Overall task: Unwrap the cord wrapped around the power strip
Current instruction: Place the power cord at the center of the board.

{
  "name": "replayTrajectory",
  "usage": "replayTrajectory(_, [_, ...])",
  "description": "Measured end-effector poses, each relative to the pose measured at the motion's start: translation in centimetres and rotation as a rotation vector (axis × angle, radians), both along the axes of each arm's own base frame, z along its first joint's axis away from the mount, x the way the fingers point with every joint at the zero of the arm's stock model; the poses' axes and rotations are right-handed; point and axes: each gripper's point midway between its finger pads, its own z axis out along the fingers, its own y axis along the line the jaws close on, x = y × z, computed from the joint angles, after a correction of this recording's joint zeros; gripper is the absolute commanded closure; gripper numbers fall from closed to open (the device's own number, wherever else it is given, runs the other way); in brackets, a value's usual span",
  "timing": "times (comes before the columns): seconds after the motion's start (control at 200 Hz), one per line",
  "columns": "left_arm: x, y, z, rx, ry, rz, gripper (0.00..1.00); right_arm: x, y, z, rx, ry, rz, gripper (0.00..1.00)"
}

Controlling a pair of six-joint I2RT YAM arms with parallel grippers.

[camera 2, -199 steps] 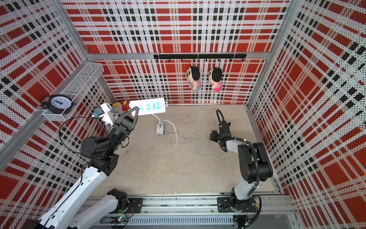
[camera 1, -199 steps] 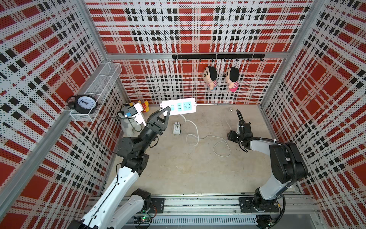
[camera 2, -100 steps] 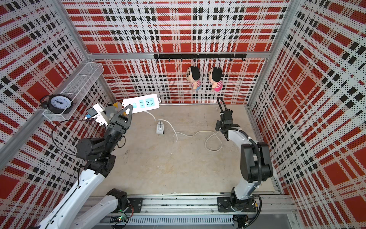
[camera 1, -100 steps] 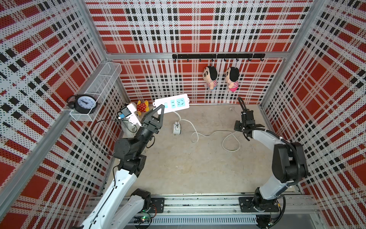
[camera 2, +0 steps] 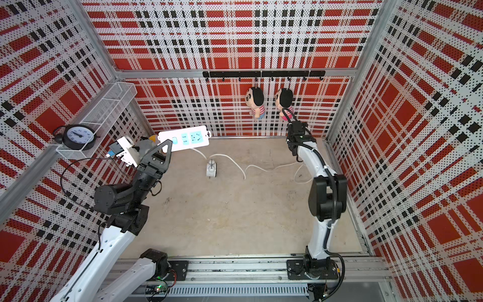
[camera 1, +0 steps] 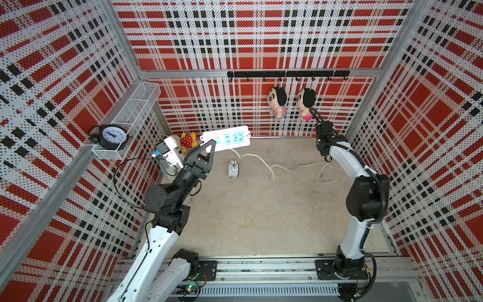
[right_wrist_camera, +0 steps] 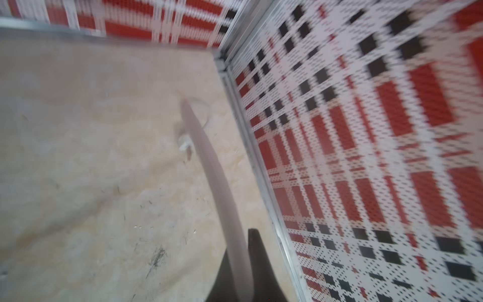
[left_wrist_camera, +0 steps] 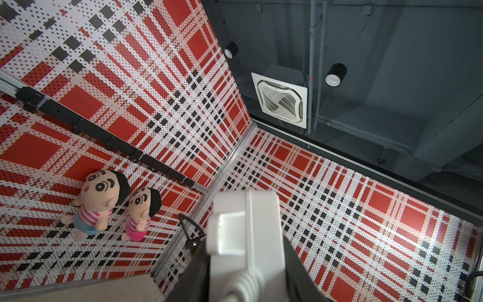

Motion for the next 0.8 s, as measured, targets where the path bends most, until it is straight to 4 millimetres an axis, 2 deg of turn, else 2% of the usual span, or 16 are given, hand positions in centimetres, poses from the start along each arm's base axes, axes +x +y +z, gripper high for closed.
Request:
replayTrajectory(0.045, [-0.3,0.0,-0.1,0.0,0.0,-0.009,1.0,0.6,0.4,-3.4,-0.014,0.078,0.013,1.0])
replayTrajectory(0.1, [-0.4,-0.2,-0.4,0.002,0.005,-0.02,1.0,1.2,1.4,-6.7,-0.026,0.151,0.042,1.0])
replayTrajectory(0.15, [-0.3,-0.2,-0.7,0.003,0.013,-0.026,1.0,1.6,2.6,-8.5,-0.031,0.191,0.074,1.0])
replayTrajectory(0.175, [-0.2,-0.3,-1.0,0.004,0.02,-0.028,1.0,1.8,3.5,-9.2,-0.027,0.204,0.095,0.92])
replayTrajectory(0.235, [0.0,-0.4,-1.6,0.006,0.037,-0.029,1.0,2.3,5.6,-10.1,-0.004,0.212,0.144,0.71])
replayTrajectory(0.331, [0.4,-0.5,-2.4,0.009,0.058,-0.031,1.0,3.3,9.1,-10.4,0.093,0.184,0.228,0.48])
replayTrajectory(0.411, [0.5,-0.5,-2.5,0.009,0.063,-0.032,1.0,3.9,12.0,-10.7,0.229,0.146,0.295,0.38])
replayTrajectory(0.491, [0.5,-0.5,-2.6,0.01,0.063,-0.032,1.0,3.5,13.2,-11.1,0.385,0.131,0.338,0.32])
replayTrajectory(0.556, [0.5,-0.5,-2.6,0.009,0.067,-0.033,1.0,2.2,12.9,-10.9,0.507,0.119,0.347,0.27])
replayTrajectory(0.591, [0.6,-0.5,-2.7,0.009,0.068,-0.034,1.0,1.2,12.1,-10.3,0.566,0.103,0.332,0.27])
replayTrajectory(0.646, [0.6,-0.5,-2.7,0.009,0.068,-0.034,1.0,-0.8,10.1,-9.0,0.648,0.051,0.297,0.27])
replayTrajectory(0.746, [0.6,-0.5,-2.7,0.008,0.069,-0.033,1.0,-5.4,5.8,-5.9,0.784,-0.103,0.188,0.27])
replayTrajectory(0.802, [0.6,-0.5,-2.8,0.009,0.07,-0.033,1.0,-8.3,3.7,-5.2,0.828,-0.185,0.111,0.28])
